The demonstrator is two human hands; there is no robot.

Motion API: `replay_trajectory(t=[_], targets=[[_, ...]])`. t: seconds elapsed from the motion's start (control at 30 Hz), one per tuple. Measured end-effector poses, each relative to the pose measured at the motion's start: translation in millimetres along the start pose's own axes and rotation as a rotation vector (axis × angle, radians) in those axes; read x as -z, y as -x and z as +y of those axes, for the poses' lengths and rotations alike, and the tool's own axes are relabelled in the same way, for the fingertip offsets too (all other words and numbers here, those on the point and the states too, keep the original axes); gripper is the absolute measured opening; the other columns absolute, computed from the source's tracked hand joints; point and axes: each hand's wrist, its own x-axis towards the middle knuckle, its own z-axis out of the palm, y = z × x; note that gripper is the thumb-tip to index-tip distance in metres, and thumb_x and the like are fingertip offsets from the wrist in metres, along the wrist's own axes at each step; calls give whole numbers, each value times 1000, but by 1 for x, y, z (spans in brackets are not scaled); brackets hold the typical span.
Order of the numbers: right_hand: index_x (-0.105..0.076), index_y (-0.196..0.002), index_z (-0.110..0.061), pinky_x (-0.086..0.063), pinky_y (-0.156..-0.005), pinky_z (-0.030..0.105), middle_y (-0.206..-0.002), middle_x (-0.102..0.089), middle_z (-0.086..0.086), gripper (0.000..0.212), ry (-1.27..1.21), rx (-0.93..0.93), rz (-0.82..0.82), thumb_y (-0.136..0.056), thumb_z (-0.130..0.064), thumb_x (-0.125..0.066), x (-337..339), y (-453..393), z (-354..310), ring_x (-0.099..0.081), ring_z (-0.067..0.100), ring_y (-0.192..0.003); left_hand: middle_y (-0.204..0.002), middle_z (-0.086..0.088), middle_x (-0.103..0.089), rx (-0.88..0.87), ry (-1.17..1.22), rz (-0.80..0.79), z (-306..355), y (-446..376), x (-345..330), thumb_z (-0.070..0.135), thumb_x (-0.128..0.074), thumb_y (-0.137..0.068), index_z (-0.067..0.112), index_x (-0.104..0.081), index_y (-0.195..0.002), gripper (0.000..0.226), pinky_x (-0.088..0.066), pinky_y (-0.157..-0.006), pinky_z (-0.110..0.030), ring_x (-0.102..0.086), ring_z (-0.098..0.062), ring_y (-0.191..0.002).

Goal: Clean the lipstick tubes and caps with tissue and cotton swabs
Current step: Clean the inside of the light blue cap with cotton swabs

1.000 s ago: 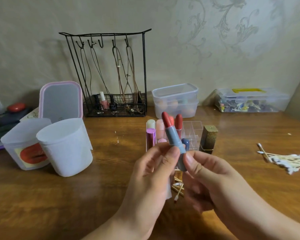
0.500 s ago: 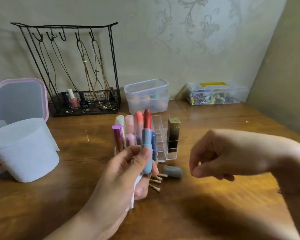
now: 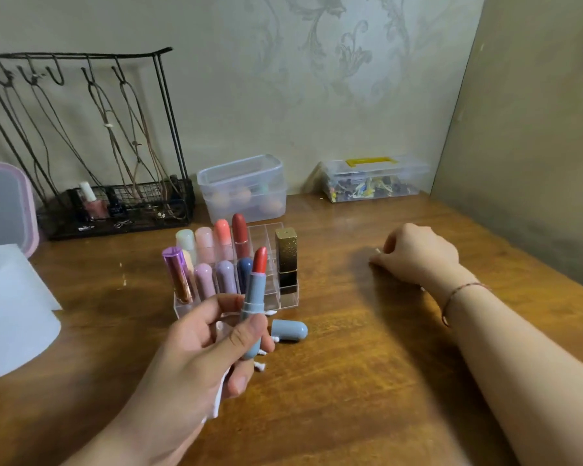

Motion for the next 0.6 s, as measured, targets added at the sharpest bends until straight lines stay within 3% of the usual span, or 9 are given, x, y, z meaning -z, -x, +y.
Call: replay_trajectory(t=[0.13,0.23,0.33,0.47,0.6], targets=[[-71,-96,-19,-56,-75,36,-90,-69,4,26,12,11,30,-90,-42,-60,-5,-2,-4,-64,27,-84,-81,-18,-64,11,4,5,2,1,-1,40,-77,-70,15,-69,-94,36,-37,-40,-20,-40,-15,-45],[-69,-95,-17,-53,-71,34,-87,-67,2,25,-137,114,129,-96,-37,-55,4,7,-15,-62,25,-81,-82,-19,-64,31,14,26,4,2,-3,31,-73,-80,10,-67,-97,28,-35,-40,-21,-40,-15,-45],[-61,-98,-20,-46,-66,31,-87,-64,-6,13,-471,373,280,-100,-27,-51,19,41,-47,-58,15,-78,-83,-20,-65,29,76,46,8,4,-3,24,-68,-82,3,-65,-98,26,-30,-40,-22,-39,-17,-44],[-55,-93,-24,-45,-53,36,-65,-59,-2,9,-770,857,183,-101,-27,-52,21,105,-86,-53,18,-56,-76,-18,-62,75,189,100,15,4,-1,27,-56,-80,9,-72,-90,26,-31,-40,-24,-41,-19,-44],[-57,-89,-26,-41,-49,37,-61,-57,-2,6,-863,946,130,-95,-27,-57,8,126,-96,-47,18,-50,-71,-15,-59,52,184,126,16,5,-1,28,-53,-79,11,-73,-93,30,-32,-41,-21,-40,-19,-45]])
